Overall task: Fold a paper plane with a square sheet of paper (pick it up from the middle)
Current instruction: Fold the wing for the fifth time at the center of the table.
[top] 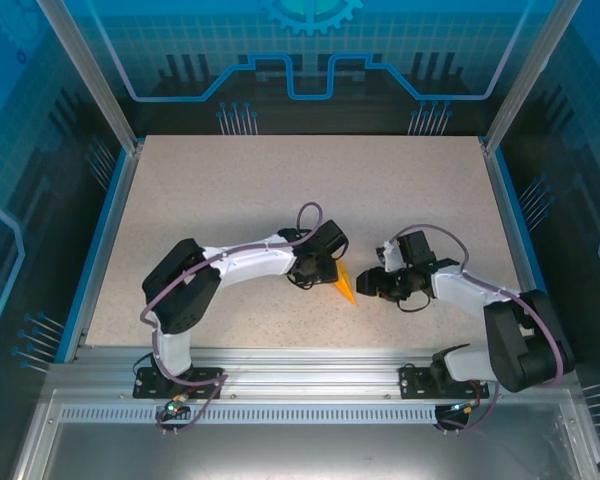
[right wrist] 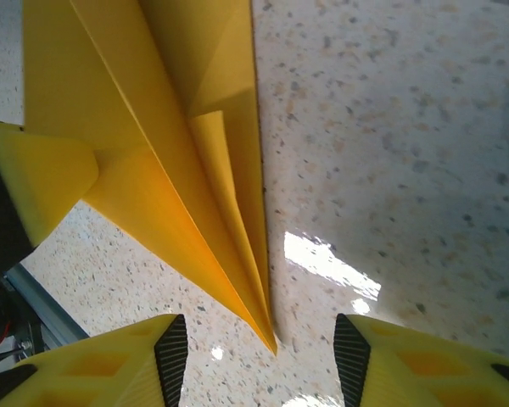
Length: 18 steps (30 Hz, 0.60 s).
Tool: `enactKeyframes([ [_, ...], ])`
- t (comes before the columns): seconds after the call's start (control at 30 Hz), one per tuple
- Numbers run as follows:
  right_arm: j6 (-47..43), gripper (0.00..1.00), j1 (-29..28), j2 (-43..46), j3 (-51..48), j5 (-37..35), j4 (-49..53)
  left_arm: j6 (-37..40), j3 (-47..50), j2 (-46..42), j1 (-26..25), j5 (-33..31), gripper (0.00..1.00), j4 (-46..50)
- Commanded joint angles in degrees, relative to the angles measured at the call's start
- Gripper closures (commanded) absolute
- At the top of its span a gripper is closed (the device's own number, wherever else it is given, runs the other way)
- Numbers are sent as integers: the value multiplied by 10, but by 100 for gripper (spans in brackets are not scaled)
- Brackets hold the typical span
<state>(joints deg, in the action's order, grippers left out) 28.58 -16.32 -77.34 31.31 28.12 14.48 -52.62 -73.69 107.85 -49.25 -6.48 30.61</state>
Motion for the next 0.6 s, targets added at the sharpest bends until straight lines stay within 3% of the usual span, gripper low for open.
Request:
enactKeyframes([
  [0.0,-21,47,-21,-22,31,4,-3,-7,25,-31,-3,-17,58,-32],
  [0.07,-32,47,-27,-38,45,-7,0,-6,37,-40,-3,-22,66,-36],
  [0.57,-85,45,-56,-161,151,8,10,-1,69,-57,-3,-21,67,-58],
])
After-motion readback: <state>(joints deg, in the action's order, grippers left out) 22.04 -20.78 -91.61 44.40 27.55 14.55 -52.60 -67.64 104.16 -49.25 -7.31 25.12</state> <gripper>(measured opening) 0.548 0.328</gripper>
